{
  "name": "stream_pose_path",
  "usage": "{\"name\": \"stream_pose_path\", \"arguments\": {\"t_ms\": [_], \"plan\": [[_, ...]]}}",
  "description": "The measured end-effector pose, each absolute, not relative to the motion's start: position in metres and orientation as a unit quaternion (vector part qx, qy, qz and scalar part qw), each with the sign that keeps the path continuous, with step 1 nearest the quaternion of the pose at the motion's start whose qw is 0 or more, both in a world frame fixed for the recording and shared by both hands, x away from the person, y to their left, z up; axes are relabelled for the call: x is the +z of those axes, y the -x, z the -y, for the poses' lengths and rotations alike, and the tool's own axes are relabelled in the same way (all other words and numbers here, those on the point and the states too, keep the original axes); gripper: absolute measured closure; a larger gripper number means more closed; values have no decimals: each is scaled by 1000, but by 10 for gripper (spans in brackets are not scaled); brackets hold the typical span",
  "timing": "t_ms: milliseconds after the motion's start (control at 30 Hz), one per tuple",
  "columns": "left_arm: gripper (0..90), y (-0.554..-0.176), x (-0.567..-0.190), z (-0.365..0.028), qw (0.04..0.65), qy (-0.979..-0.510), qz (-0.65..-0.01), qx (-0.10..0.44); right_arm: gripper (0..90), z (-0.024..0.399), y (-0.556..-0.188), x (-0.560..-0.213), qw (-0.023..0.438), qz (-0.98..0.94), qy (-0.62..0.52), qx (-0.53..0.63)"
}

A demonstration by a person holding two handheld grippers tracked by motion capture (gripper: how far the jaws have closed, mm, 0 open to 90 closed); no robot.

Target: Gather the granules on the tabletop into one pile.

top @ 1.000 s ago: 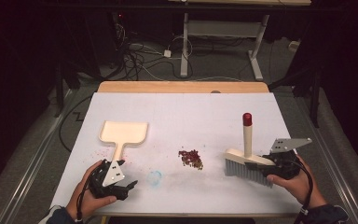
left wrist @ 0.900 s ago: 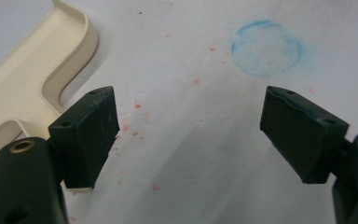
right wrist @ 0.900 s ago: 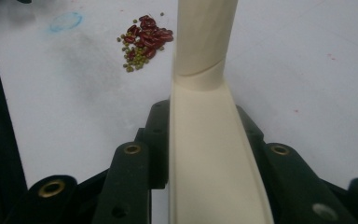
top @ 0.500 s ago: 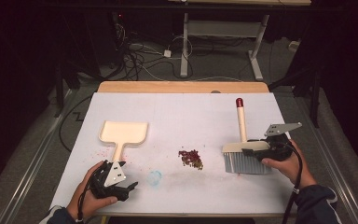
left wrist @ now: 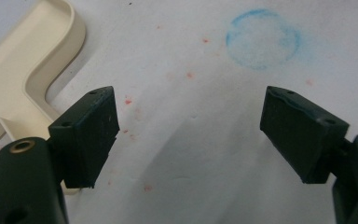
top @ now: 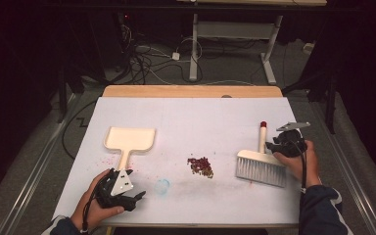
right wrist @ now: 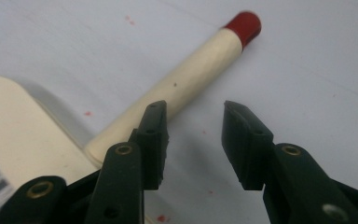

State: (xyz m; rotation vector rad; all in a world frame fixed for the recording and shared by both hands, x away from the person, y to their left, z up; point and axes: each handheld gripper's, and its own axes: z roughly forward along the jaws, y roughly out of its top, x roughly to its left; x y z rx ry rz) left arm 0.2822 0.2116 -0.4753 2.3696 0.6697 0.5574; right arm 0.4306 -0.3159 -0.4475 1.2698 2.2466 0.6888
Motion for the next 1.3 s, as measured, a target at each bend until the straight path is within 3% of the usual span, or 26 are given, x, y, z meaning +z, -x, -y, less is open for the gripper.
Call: {"name": "stream_pose_path", "arguments": {"t_ms": [433,967,1300], "plan": [[186,-282,-475,-213,306,-892,-255,212,531,309,-438,-455,250,-805,-477,248],[185,-282,-473,-214,309,-889,-254,222,385,296,-407,-406,290,-747,-437,408],[185,-281,-472,-214,309,-889,-253,223,236,273,-392,-390,313,-725,-421,446]]}}
